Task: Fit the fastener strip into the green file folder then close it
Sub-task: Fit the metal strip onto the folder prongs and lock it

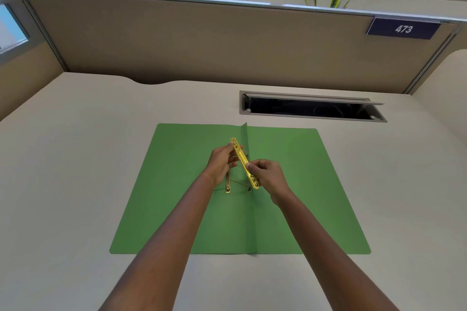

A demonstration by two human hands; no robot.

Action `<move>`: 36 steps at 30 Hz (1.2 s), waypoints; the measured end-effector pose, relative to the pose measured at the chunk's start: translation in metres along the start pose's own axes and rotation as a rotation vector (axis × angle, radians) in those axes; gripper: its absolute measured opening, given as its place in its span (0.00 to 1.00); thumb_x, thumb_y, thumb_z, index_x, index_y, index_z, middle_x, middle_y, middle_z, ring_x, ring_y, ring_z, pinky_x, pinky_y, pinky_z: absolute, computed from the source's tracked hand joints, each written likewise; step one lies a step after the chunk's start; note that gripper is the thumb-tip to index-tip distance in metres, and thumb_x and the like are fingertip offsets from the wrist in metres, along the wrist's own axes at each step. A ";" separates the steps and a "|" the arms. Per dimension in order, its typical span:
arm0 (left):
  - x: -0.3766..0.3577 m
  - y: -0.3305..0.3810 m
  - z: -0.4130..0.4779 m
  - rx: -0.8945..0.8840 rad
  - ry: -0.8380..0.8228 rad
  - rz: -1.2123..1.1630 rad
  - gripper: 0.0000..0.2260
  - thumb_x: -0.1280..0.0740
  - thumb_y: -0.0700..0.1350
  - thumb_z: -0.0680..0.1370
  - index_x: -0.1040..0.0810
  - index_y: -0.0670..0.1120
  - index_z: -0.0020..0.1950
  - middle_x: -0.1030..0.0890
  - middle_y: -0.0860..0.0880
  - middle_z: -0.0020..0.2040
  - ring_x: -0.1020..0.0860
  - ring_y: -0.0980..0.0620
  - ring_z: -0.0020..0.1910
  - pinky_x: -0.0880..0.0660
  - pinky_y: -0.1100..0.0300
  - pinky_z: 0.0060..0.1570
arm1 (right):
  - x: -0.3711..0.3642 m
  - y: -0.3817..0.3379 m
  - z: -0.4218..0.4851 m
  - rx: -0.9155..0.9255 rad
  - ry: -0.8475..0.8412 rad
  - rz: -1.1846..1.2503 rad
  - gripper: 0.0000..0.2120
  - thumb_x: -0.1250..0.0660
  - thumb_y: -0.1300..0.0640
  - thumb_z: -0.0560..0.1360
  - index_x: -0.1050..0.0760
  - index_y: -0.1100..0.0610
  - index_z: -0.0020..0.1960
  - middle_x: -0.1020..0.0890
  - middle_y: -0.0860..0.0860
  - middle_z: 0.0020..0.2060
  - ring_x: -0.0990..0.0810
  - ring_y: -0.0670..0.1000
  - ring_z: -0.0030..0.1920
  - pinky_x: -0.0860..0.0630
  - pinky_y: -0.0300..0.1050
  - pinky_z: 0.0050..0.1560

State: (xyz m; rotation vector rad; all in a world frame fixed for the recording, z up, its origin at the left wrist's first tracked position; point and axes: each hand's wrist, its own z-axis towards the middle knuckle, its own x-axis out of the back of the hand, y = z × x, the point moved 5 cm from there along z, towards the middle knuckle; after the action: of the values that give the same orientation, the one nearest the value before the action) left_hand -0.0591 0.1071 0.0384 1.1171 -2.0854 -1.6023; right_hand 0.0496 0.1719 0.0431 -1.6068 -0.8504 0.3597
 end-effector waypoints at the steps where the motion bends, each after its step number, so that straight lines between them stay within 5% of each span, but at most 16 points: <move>1: 0.000 0.000 0.000 0.000 0.003 0.007 0.15 0.47 0.41 0.82 0.22 0.44 0.44 0.22 0.48 0.39 0.26 0.55 0.37 0.32 0.63 0.36 | 0.000 0.000 0.000 -0.001 0.004 0.002 0.09 0.36 0.64 0.75 0.22 0.70 0.50 0.25 0.50 0.29 0.29 0.47 0.29 0.32 0.39 0.31; 5: 0.000 0.001 0.002 -0.023 0.016 0.019 0.13 0.44 0.39 0.81 0.23 0.45 0.41 0.22 0.48 0.39 0.26 0.56 0.36 0.33 0.63 0.36 | -0.002 -0.002 0.002 0.019 0.028 -0.010 0.09 0.35 0.65 0.75 0.22 0.70 0.49 0.26 0.49 0.29 0.29 0.46 0.29 0.32 0.38 0.32; 10: 0.000 -0.002 0.002 0.004 0.046 0.018 0.13 0.44 0.37 0.81 0.25 0.32 0.58 0.22 0.47 0.38 0.26 0.55 0.36 0.33 0.64 0.35 | -0.004 -0.004 0.006 0.013 0.043 -0.025 0.09 0.35 0.64 0.74 0.22 0.70 0.50 0.26 0.49 0.28 0.29 0.46 0.29 0.31 0.39 0.32; 14: 0.001 -0.002 0.000 0.009 0.078 0.020 0.10 0.44 0.36 0.80 0.23 0.36 0.51 0.23 0.45 0.40 0.28 0.55 0.35 0.32 0.65 0.34 | -0.002 0.001 0.007 -0.028 0.055 -0.037 0.09 0.35 0.64 0.74 0.22 0.69 0.50 0.25 0.49 0.28 0.28 0.46 0.28 0.31 0.40 0.31; 17: 0.010 -0.002 0.000 -0.027 0.132 0.301 0.14 0.44 0.35 0.80 0.27 0.33 0.62 0.20 0.36 0.52 0.29 0.56 0.33 0.32 0.66 0.33 | 0.000 0.008 0.009 -0.094 0.074 -0.017 0.09 0.35 0.64 0.74 0.22 0.70 0.50 0.25 0.51 0.28 0.28 0.48 0.28 0.31 0.42 0.32; 19: 0.017 0.000 -0.003 -0.076 0.116 0.542 0.13 0.43 0.34 0.79 0.25 0.34 0.61 0.19 0.34 0.56 0.28 0.56 0.33 0.32 0.67 0.33 | 0.001 0.011 0.008 -0.143 0.062 0.010 0.09 0.35 0.64 0.74 0.22 0.69 0.50 0.25 0.52 0.29 0.28 0.48 0.29 0.30 0.41 0.31; 23: 0.028 -0.009 -0.019 -0.030 -0.102 0.761 0.11 0.37 0.34 0.77 0.22 0.35 0.58 0.17 0.40 0.46 0.25 0.56 0.33 0.28 0.71 0.31 | 0.002 0.015 0.006 -0.248 0.018 0.107 0.09 0.35 0.64 0.75 0.23 0.68 0.51 0.25 0.53 0.30 0.28 0.48 0.29 0.30 0.40 0.31; 28: 0.023 -0.019 -0.036 -0.066 -0.266 0.623 0.11 0.33 0.36 0.75 0.21 0.37 0.57 0.19 0.51 0.39 0.24 0.62 0.30 0.28 0.74 0.27 | 0.001 0.014 0.006 -0.344 -0.024 0.213 0.11 0.35 0.63 0.75 0.27 0.59 0.34 0.27 0.51 0.28 0.29 0.46 0.28 0.29 0.34 0.23; 32: 0.013 -0.021 -0.035 -0.140 -0.177 0.516 0.10 0.34 0.35 0.76 0.21 0.33 0.55 0.18 0.50 0.38 0.24 0.68 0.23 0.30 0.75 0.24 | 0.002 0.012 0.006 -0.406 -0.011 0.296 0.12 0.33 0.63 0.74 0.27 0.61 0.32 0.27 0.52 0.27 0.30 0.41 0.16 0.32 0.29 0.15; 36: 0.005 -0.024 -0.032 -0.144 -0.115 0.506 0.09 0.35 0.35 0.76 0.20 0.33 0.54 0.19 0.51 0.35 0.26 0.68 0.21 0.32 0.76 0.23 | 0.002 0.011 0.005 -0.441 -0.042 0.406 0.10 0.33 0.64 0.73 0.26 0.64 0.34 0.23 0.54 0.27 0.28 0.42 0.14 0.31 0.29 0.15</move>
State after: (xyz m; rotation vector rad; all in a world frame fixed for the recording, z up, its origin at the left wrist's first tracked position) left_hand -0.0323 0.0798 0.0268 0.4081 -2.0617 -1.5511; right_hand 0.0512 0.1761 0.0320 -2.1984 -0.6566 0.5172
